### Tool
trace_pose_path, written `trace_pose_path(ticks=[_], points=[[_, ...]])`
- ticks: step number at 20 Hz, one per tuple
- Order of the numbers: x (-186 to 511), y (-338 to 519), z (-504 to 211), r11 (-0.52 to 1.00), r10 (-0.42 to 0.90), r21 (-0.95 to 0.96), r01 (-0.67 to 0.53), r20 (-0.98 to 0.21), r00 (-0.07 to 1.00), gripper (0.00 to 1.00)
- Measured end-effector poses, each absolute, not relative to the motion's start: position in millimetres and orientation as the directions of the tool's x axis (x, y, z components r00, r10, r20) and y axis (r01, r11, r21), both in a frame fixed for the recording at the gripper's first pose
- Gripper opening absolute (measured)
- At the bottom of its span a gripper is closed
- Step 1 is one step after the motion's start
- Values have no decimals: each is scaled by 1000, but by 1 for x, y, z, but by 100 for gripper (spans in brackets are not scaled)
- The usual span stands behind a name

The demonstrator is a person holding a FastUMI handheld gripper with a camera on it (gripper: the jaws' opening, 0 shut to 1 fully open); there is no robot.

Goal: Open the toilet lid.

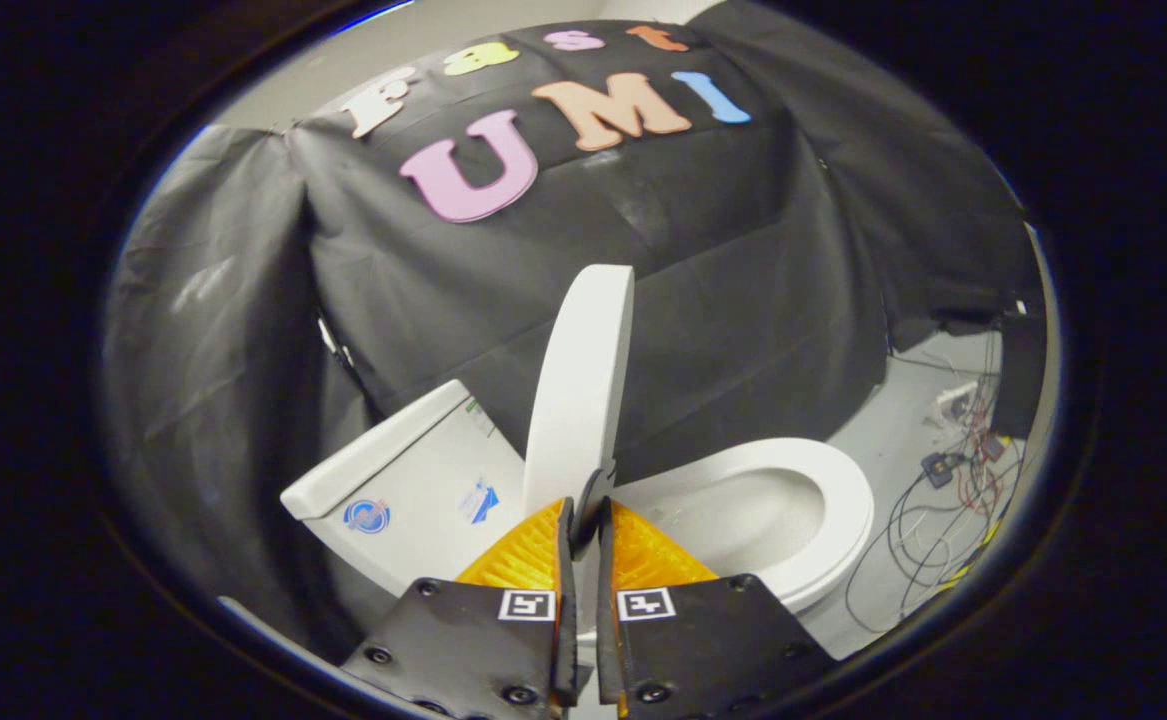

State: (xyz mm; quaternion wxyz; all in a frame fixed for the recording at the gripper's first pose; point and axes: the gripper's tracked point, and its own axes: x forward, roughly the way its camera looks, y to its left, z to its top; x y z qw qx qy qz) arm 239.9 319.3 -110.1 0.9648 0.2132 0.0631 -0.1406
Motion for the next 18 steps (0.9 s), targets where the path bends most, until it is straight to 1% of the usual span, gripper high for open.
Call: trace_pose_path(ticks=[3, 7, 11, 18], points=[[256, 343, -93, 884, -208, 395, 251, -150, 967, 8], [273, 371, -79, 917, -150, 351, 187, -131, 980, 8], [286, 399, -71, 949, -91, 290, 128, -136, 987, 9], [309, 439, -66, 969, -13, 241, 48, -148, 989, 9]])
